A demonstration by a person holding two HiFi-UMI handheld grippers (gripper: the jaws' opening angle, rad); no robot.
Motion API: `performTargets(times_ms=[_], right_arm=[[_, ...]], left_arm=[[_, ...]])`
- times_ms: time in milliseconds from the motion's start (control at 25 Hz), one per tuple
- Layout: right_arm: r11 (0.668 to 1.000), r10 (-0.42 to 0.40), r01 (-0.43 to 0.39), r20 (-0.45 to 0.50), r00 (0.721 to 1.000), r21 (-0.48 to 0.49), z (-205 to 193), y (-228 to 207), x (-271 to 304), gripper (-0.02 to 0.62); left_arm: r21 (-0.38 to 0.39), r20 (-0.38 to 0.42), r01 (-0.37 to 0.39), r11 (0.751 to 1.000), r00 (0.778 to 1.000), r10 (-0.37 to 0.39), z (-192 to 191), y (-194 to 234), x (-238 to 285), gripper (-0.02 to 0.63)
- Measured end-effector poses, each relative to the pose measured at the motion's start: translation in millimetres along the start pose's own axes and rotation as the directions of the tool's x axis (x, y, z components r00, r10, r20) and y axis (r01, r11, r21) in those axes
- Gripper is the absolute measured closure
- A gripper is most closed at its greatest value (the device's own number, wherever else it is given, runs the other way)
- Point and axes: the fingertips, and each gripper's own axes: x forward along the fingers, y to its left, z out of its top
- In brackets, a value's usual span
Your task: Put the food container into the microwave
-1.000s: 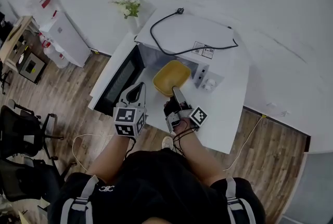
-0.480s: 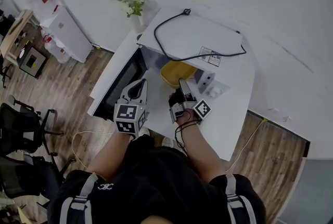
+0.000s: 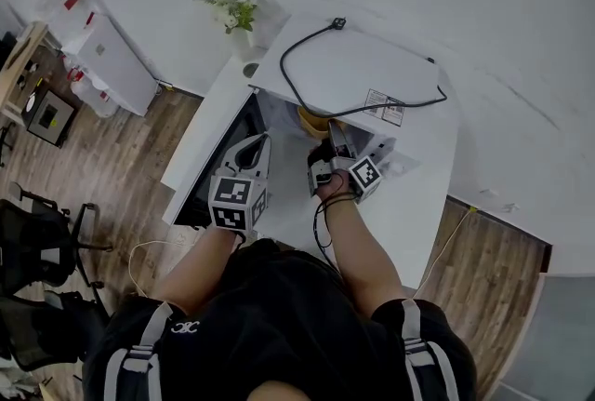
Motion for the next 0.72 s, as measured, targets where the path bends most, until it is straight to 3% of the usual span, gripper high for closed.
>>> performTargets(times_ms=[280, 720], right_arm=[[0.992, -0.082, 0.087, 0.061, 0.995, -0.095, 14, -21, 27, 0.362], [0.968, -0.199, 0.208, 0.074, 0.977, -0.14, 14, -46, 41, 0.359]], left_arm=[[0.016, 0.008, 0.034, 0.999, 0.999, -0.034, 8, 9, 12, 0.594], [0.011, 0.003, 0.051, 0.999, 0.999, -0.051, 8, 21, 22, 0.594]])
